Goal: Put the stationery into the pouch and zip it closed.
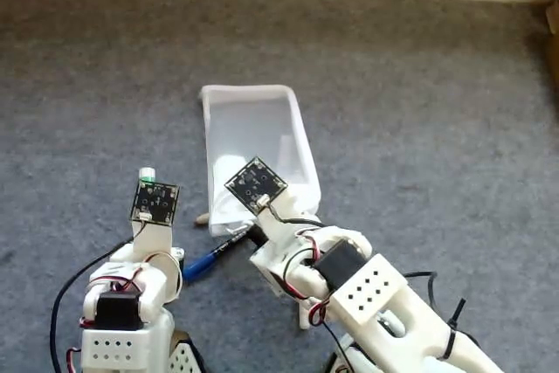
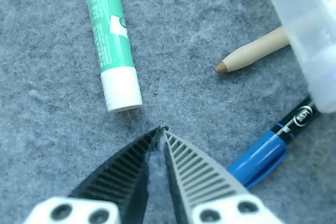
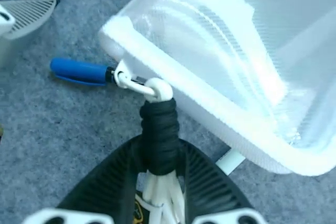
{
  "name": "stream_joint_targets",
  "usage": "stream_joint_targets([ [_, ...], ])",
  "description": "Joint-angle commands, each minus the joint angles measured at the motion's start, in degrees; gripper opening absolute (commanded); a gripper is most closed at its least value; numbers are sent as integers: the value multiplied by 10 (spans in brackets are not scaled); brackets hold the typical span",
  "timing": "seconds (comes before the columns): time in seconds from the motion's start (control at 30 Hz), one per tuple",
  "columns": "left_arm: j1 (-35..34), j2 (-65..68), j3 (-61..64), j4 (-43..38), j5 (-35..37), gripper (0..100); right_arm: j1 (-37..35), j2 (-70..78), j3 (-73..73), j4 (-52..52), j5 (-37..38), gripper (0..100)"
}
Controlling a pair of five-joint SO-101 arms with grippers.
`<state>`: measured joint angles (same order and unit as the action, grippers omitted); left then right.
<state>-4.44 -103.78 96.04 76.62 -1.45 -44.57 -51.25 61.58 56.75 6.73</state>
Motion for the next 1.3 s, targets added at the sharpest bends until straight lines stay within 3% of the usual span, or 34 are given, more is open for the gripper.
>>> stream_joint_targets([
  [0.0, -2, -3, 11, 3, -4, 7, 11, -25, -11, 2, -6, 6],
  [0.7, -7, -6, -47, -41, -4, 11, 41, -22, -83, -10, -7, 6],
  [0.93, -34, -6, -111, -137, -6, 11, 18, -25, -102, -11, -40, 6],
  [1.07, -31, -5, -151, -149, -7, 12, 16, -26, -99, -19, -47, 6],
  [1.27, -30, -4, -198, -113, -51, 204, 17, -23, -95, -58, -47, 6],
])
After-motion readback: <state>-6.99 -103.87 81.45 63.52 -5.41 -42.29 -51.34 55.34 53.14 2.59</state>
